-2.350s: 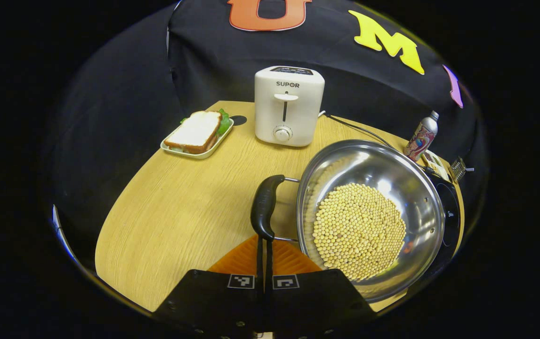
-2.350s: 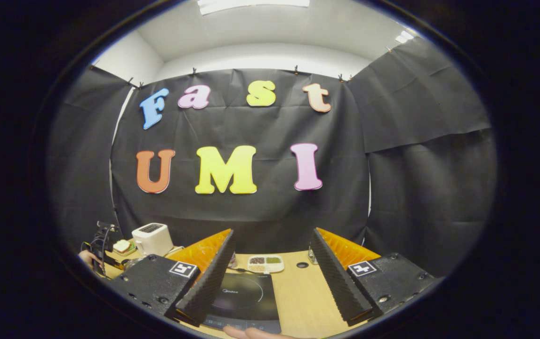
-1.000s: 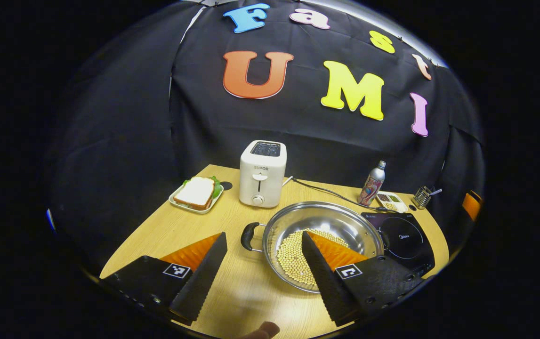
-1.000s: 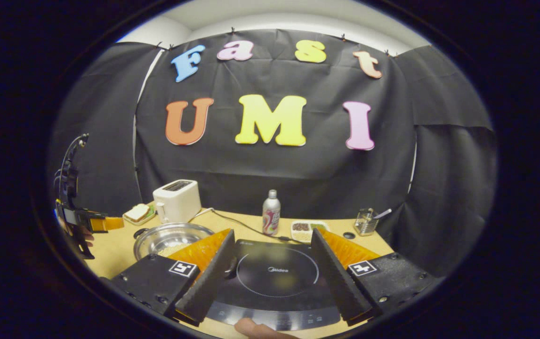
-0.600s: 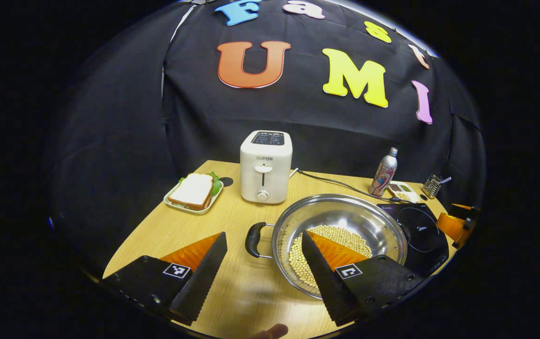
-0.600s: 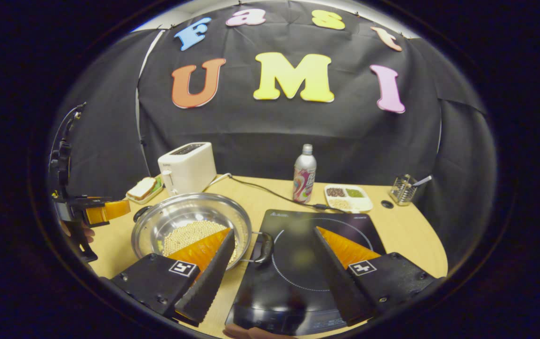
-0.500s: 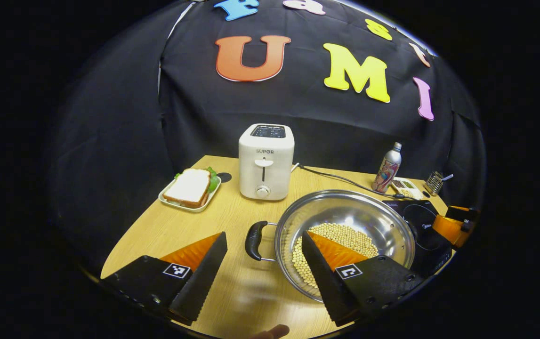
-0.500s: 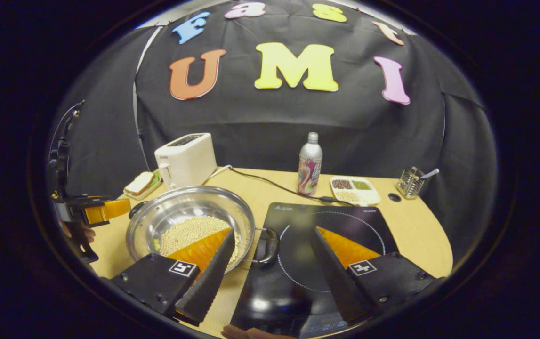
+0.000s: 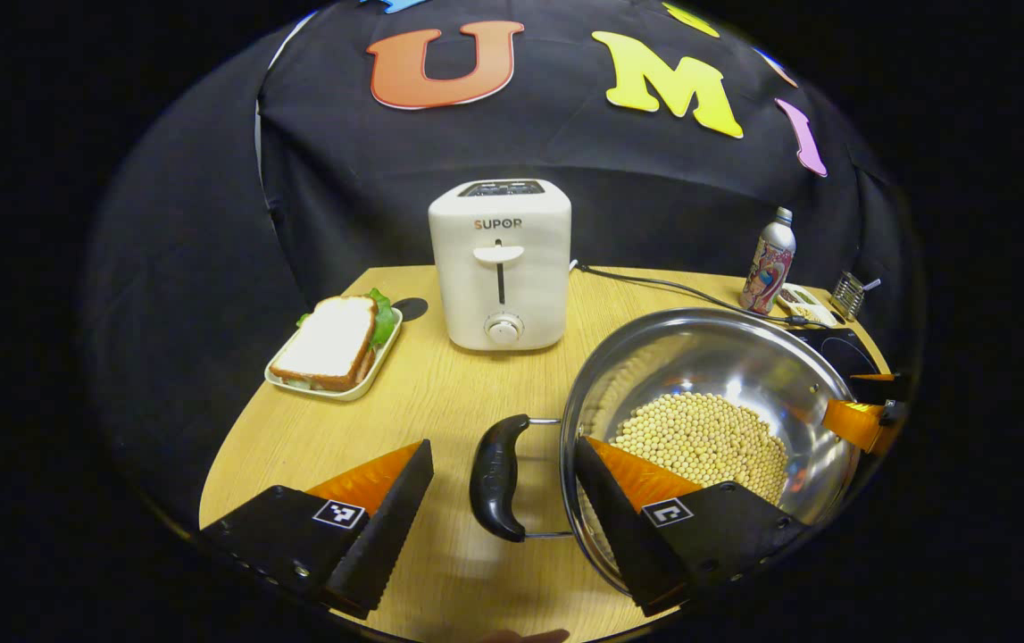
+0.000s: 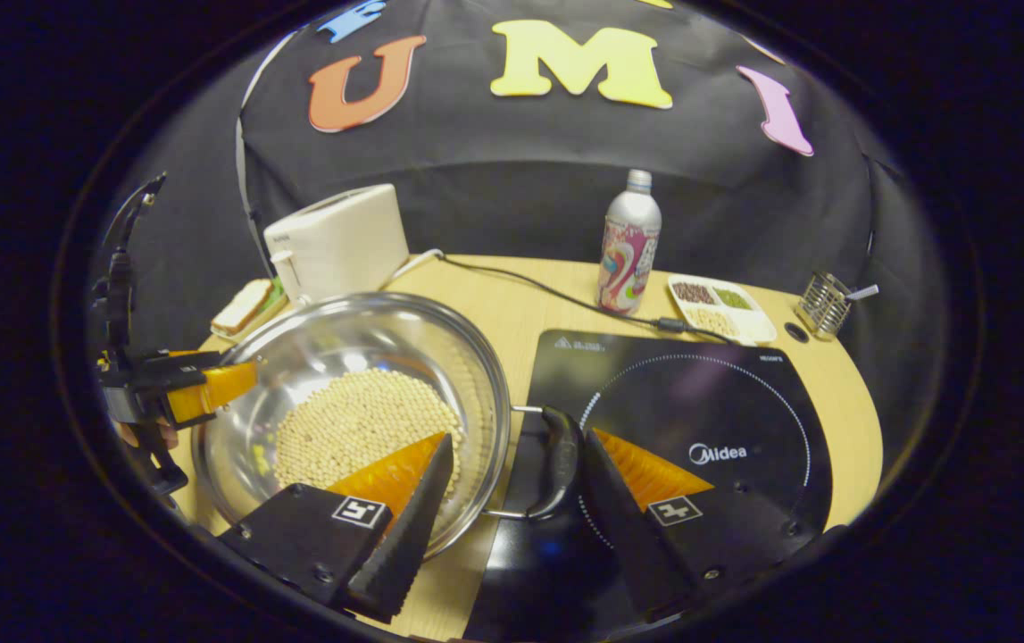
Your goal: First push the handle of the pot to place it horizontally, then grasp the pot with both hands and set it on the induction cooktop.
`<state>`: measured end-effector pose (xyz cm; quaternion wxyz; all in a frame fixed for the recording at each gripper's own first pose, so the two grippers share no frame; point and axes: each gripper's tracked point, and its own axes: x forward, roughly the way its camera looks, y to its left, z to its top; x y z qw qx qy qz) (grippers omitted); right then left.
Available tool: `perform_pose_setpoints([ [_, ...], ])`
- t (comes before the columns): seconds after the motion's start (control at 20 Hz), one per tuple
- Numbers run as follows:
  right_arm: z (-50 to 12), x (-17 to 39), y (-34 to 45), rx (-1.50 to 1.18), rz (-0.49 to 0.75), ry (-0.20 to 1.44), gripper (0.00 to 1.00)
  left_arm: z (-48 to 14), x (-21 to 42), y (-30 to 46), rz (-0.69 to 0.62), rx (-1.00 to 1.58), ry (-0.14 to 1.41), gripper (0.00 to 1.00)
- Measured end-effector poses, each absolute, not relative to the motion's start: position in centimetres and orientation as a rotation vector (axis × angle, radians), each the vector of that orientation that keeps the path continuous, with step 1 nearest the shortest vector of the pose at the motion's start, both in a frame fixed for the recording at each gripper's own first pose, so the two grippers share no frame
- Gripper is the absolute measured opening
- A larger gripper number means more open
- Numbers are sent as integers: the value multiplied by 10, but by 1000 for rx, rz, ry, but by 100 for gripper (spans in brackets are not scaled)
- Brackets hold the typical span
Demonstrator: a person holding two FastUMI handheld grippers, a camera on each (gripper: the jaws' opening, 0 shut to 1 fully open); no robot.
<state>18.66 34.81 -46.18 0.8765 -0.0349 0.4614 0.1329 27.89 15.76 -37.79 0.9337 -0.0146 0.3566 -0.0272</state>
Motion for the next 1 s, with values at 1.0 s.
perform_pose_setpoints([
  [1.0,-438,187,359,-39,410,964,59,-335,249,166,17,42,710,64],
])
